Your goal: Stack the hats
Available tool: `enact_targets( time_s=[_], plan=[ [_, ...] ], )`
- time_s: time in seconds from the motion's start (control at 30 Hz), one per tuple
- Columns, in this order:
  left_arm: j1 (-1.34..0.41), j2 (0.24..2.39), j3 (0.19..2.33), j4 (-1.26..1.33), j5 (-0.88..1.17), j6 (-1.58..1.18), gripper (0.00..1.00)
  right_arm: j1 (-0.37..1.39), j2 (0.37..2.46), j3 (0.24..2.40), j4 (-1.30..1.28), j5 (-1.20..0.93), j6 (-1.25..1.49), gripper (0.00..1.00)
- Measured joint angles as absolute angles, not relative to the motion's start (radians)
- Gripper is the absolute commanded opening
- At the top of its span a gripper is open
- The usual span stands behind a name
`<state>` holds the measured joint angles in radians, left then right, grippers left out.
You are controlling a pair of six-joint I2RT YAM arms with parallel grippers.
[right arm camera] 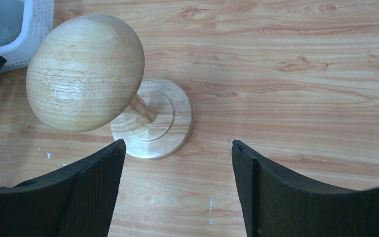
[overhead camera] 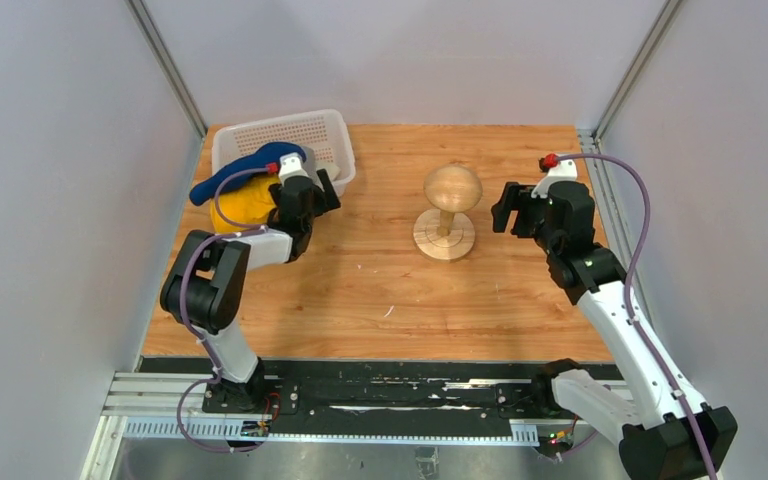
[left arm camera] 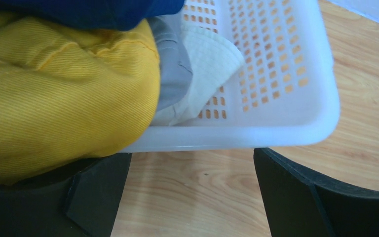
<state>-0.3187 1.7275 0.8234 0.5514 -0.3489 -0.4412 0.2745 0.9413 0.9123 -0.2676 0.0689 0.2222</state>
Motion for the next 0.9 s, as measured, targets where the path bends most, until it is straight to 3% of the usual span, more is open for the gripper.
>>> enact_targets(
  time_s=[0.43, 0.9],
  plan=[
    [-0.151, 1.721, 0.842, 0.486, -0.233, -0.490, 0.98, 0.274, 0.967, 0.907, -0.251, 0.049, 0.243, 0.78],
    [-0.527, 1.318, 0.833, 0.300, -0.130, -0.418, 0.98, 0.274, 0.967, 1.000, -0.246, 0.063, 0.270, 0.77]
  ],
)
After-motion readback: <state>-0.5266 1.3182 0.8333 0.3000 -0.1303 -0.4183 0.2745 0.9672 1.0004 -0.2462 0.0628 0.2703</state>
